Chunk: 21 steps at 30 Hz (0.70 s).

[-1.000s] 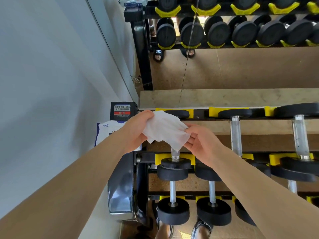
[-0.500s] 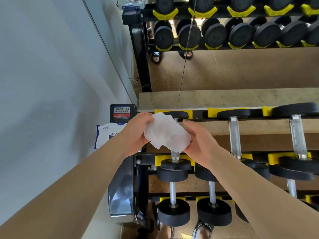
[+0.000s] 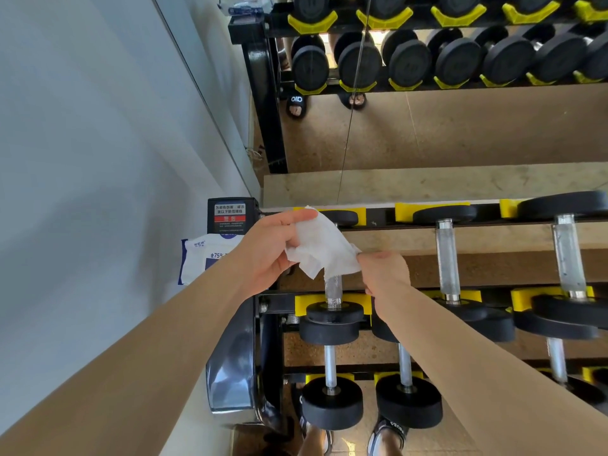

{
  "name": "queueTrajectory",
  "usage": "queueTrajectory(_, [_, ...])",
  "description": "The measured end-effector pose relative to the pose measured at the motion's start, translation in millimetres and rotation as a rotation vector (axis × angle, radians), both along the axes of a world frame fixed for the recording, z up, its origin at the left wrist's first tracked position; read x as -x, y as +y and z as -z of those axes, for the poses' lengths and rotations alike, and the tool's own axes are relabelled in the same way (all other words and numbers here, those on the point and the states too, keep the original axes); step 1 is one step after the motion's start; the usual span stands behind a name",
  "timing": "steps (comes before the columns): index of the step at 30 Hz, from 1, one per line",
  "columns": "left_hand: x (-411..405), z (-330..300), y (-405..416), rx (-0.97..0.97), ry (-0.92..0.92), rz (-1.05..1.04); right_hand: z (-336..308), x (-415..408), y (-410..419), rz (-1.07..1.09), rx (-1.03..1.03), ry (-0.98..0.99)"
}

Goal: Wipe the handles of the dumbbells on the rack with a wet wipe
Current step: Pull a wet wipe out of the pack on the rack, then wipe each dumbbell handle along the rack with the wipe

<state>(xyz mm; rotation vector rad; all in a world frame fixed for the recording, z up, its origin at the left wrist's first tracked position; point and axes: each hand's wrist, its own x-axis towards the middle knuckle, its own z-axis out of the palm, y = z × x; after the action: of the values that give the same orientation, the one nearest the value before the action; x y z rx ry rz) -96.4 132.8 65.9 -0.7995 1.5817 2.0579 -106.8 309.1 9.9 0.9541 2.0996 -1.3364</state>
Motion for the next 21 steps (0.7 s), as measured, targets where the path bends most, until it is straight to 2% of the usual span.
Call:
queueTrajectory(2, [0.2,-0.3,1.3,0.046,0.029,0.015,-1.9,-0.2,2.2,0.193,0.111,-0.01])
queueTrajectory(4, [0.3,-0.4,0.9,0.08,0.051,0.008,-9.6,2.7,6.8,0.474,0.322,-0.107])
queueTrajectory(6, [0.1,-1.0,-2.2,0.107,0.062,-0.002,-15.7,7.0,13.1,0.637,0.417,-0.131])
queueTrajectory(8, [-0.9,-1.8,-5.0,0.151,0.076,0.021,-19.4,6.0,14.3,0.59,0.412,-0.078])
queueTrajectory(10, [-2.5,-3.7,-5.1,0.187,0.1,0.072,-25.5,2.3,5.2,0.358,0.414,0.018])
queueTrajectory(13, [-6.1,-8.0,0.8,0.205,0.147,0.162,-37.3,-4.1,-15.8,0.085,0.632,0.006])
queueTrajectory(17, [-8.6,-8.9,9.2,0.193,0.157,0.197,-42.3,-5.0,-22.7,0.178,1.048,-0.113])
queueTrajectory(19, [-8.9,-6.9,9.2,0.221,0.157,0.193,-40.3,-4.6,-21.8,0.188,1.076,-0.11])
queueTrajectory(21, [-8.9,-3.2,7.6,0.305,0.173,0.218,-35.6,-3.5,-20.8,0.149,0.994,-0.072])
